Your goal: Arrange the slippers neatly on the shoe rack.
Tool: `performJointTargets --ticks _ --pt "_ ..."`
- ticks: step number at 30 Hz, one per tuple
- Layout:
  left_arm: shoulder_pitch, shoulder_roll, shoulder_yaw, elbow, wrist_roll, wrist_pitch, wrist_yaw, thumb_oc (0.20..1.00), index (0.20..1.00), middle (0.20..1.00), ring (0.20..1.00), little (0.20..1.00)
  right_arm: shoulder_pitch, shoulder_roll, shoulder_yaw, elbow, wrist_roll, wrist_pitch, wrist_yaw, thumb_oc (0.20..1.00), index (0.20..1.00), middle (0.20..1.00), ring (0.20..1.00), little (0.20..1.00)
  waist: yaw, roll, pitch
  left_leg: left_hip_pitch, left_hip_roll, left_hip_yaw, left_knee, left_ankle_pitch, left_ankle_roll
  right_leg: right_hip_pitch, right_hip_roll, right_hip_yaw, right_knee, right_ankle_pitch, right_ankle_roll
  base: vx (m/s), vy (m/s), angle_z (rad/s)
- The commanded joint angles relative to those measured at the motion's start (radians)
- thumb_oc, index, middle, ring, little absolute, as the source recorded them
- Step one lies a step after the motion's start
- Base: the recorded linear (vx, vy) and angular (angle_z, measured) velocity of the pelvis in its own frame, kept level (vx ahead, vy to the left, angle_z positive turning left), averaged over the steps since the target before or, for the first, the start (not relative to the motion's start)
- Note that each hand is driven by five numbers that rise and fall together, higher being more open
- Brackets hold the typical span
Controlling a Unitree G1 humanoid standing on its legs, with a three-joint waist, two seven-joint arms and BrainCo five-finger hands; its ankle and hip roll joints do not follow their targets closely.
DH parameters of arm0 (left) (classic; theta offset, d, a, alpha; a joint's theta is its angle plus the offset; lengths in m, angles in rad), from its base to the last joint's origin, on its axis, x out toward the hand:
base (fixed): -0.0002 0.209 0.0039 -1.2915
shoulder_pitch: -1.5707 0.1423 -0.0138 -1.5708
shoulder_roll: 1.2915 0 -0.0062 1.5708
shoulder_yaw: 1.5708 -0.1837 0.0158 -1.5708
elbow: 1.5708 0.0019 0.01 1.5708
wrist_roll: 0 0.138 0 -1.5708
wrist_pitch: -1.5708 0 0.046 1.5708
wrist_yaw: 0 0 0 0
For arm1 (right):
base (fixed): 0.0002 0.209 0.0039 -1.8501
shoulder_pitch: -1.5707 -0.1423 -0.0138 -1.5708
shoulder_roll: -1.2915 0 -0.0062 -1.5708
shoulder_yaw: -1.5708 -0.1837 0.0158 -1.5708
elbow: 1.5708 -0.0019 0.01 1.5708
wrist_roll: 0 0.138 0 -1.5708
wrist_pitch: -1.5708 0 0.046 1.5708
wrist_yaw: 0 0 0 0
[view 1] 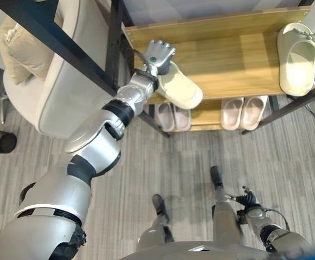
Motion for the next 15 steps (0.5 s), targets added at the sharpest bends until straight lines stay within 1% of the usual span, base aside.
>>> performJointTargets --ticks 1,2,7,11,15 --pt "-0.129 -0.026 0.081 0.065 -0.014 -0.01 0.071 0.2 0.2 0.2 0.2 0.2 -0.063 0.0 0.003 0.02 0.005 -0.009 -0.031 1.0 1.0 1.0 1.0 1.0 -0.001 0.039 0.056 -0.054 0.069 -0.091 0.004 0.049 -0.074 -0.059 -0.035 -0.022 0.161 -0.15 0.082 -0.02 -0.017 -0.18" --pt "-0.13 -0.026 0.081 0.066 -0.014 -0.01 0.072 0.2 0.2 0.2 0.2 0.2 -0.064 -0.001 0.003 0.02 0.005 -0.009 -0.031 1.0 1.0 1.0 1.0 1.0 0.001 0.039 0.055 -0.055 0.069 -0.09 0.004 0.049 -0.074 -0.061 -0.034 -0.02 0.164 -0.151 0.082 -0.03 -0.021 -0.18" --pt "-0.143 -0.101 0.126 0.086 -0.067 -0.004 0.093 0.2 0.2 0.2 0.2 0.2 -0.07 0.001 -0.003 0.023 0.018 -0.011 -0.046 1.0 1.0 1.0 1.0 1.0 -0.015 0.059 0.075 -0.06 0.081 -0.06 0.004 0.053 -0.072 -0.127 -0.022 0.019 0.219 -0.168 0.076 -0.01 -0.031 -0.21" --pt "-0.149 -0.12 0.127 0.097 -0.077 -0.004 0.097 0.2 0.2 0.2 0.2 0.2 -0.077 0.0 -0.005 0.03 0.019 -0.011 -0.051 1.0 1.0 1.0 1.0 1.0 -0.024 0.068 0.079 -0.061 0.089 -0.043 0.004 0.056 -0.076 -0.152 -0.012 0.034 0.227 -0.17 0.075 0.0 -0.035 -0.15" --pt "-0.158 -0.128 0.149 0.117 -0.101 0.001 0.118 0.2 0.2 0.2 0.2 0.2 -0.084 0.004 -0.005 0.044 0.024 -0.012 -0.059 1.0 1.0 1.0 1.0 1.0 -0.033 0.075 0.088 -0.072 0.101 -0.026 0.004 0.064 -0.083 -0.172 0.0 0.044 0.218 -0.161 0.075 0.0 -0.052 -0.11"
